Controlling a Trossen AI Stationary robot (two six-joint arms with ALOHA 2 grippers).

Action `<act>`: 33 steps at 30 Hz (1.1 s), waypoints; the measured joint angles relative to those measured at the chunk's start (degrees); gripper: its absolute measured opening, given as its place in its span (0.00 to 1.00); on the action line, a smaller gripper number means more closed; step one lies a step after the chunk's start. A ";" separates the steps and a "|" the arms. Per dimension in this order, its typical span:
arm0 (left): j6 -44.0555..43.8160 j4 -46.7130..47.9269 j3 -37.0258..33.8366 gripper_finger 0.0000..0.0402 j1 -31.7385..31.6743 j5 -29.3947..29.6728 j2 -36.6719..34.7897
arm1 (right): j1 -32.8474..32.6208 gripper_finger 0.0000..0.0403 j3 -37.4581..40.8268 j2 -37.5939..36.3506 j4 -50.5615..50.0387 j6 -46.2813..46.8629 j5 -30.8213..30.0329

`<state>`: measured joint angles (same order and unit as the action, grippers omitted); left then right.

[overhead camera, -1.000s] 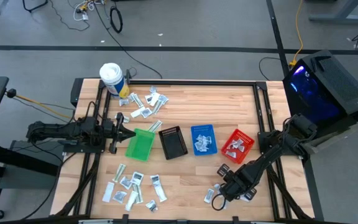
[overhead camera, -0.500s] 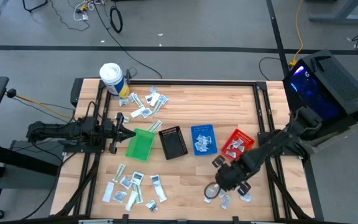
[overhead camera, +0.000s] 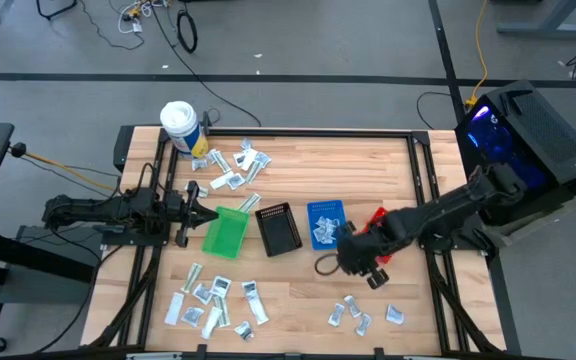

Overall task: Pick & Place First Aid Supplies
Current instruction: Put the alcohol pad into the blue basket

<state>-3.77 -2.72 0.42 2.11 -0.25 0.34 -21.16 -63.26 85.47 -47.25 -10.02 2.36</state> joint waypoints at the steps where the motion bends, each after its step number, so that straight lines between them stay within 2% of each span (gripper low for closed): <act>1: 0.00 0.00 0.00 0.08 0.00 0.00 0.02 | 1.03 0.40 0.00 0.00 0.00 -0.28 0.00; 16: 0.00 0.00 -0.01 0.08 0.00 0.00 0.00 | 15.52 0.40 0.00 0.00 1.71 -1.25 -0.01; 24: 0.00 0.00 -0.01 0.08 0.00 0.00 0.02 | 18.33 0.40 0.88 0.02 5.39 -1.58 0.03; 33: 0.00 0.00 -0.01 0.08 0.00 0.00 0.00 | 19.45 0.40 2.88 0.07 8.58 -5.93 0.08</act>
<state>-3.77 -2.72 0.41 2.11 -0.25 0.34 -1.71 -60.39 85.54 -38.67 -15.95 2.44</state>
